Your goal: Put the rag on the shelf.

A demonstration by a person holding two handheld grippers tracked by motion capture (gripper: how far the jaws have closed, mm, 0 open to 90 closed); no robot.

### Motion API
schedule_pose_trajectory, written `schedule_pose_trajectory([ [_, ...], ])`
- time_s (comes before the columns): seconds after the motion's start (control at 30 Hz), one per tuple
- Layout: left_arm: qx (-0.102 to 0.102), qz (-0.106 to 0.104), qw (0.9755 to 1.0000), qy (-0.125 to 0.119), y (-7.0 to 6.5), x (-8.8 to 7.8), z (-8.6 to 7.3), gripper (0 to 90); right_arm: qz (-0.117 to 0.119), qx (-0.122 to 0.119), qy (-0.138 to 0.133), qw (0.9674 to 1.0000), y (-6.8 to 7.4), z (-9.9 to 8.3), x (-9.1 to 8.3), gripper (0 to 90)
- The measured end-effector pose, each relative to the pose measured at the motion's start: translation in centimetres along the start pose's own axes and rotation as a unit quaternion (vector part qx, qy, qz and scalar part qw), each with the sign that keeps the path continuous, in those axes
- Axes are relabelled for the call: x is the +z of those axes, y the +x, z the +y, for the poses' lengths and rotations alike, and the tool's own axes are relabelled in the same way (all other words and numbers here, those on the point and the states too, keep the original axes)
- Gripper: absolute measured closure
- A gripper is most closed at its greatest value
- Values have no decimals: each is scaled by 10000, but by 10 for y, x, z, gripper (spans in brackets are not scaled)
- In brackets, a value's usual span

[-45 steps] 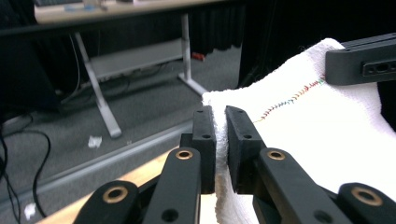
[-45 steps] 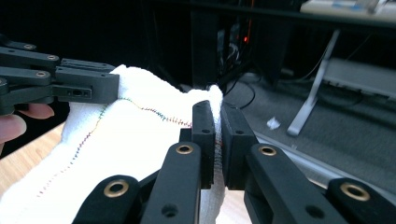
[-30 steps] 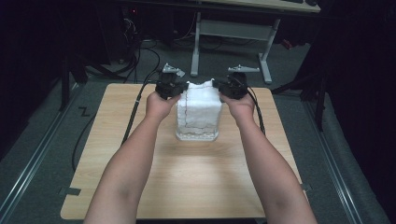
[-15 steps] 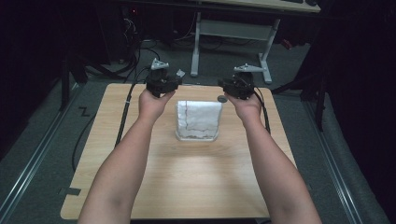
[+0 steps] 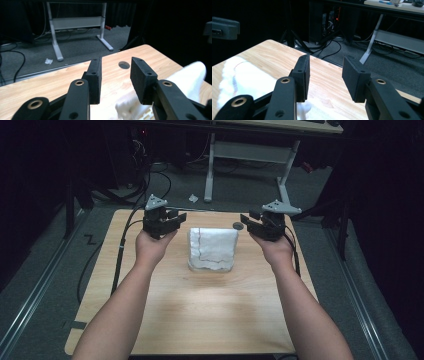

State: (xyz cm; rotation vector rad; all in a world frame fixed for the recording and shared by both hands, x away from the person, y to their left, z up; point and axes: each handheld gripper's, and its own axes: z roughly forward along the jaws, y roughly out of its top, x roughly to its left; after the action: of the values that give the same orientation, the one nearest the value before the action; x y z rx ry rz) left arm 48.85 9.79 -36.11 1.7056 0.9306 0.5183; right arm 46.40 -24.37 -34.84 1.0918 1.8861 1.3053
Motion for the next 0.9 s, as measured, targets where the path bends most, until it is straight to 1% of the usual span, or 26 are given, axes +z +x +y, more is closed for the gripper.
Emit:
schedule_pose_trajectory([
  [0.07, 42, 12, 10000, -1, -2, -8, -3, 617, -12, -37, -15, 10000, 3, -3, -9, 568],
  [0.1, 42, 12, 10000, -1, -2, -8, -3, 617, -5, -65, -33, 10000, 5, -4, -14, 560],
  [0.13, 108, 27, 9999, 7, -5, -17, -7, 616, -8, -96, -64, 9999, 7, -6, -20, 558],
  [0.17, 108, 27, 9999, 7, -5, -17, -7, 611, -8, -96, -64, 9999, 7, -6, -20, 558],
  [0.2, 142, 43, 9999, -16, -8, -27, -11, 611, -2, -131, -88, 9999, 11, -10, -29, 556],
  [0.33, 56, -39, 10000, -67, -15, -49, -25, 610, -3, -195, -120, 9997, 17, -21, -46, 592],
  [0.37, 56, -39, 10000, -67, -15, -49, -25, 607, -3, -195, -120, 9997, 17, -21, -46, 592],
  [0.4, 41, -57, 9999, -88, -19, -60, -36, 605, -10, -221, -78, 9997, 20, -29, -55, 603],
  [0.43, 28, -85, 9999, -92, -20, -64, -40, 603, -16, -234, -41, 9997, 22, -32, -57, 605],
  [0.47, 55, -90, 9999, -84, -22, -70, -47, 597, -62, -289, -37, 9996, 23, -35, -60, 611],
  [0.57, 148, -22, 9999, -52, -25, -83, -64, 584, -101, -274, 10, 9996, 26, -49, -69, 612],
  [0.63, 108, -45, 9999, -17, -26, -90, -74, 572, -151, -300, 92, 9994, 28, -56, -73, 595],
  [0.67, 109, -54, 9999, -3, -27, -93, -80, 569, -125, -311, 29, 9994, 29, -61, -76, 579],
  [0.7, 90, -82, 9999, 26, -27, -96, -85, 564, -95, -277, 74, 9995, 30, -65, -77, 557],
  [0.77, 2, -138, 9999, 81, -28, -99, -99, 551, -79, -301, 107, 9995, 33, -74, -80, 548],
  [0.8, -46, -187, 9997, 137, -29, -100, -106, 548, -53, -298, 146, 9994, 35, -79, -80, 538],
  [0.83, -45, -209, 9996, 202, -30, -100, -114, 543, -27, -307, 135, 9994, 37, -85, -81, 531],
  [0.87, -45, -209, 9996, 202, -30, -100, -114, 541, -27, -307, 135, 9994, 37, -85, -81, 531],
  [0.9, -3, -215, 9990, 390, -32, -97, -130, 538, 36, -272, 217, 9994, 42, -97, -80, 518],
])
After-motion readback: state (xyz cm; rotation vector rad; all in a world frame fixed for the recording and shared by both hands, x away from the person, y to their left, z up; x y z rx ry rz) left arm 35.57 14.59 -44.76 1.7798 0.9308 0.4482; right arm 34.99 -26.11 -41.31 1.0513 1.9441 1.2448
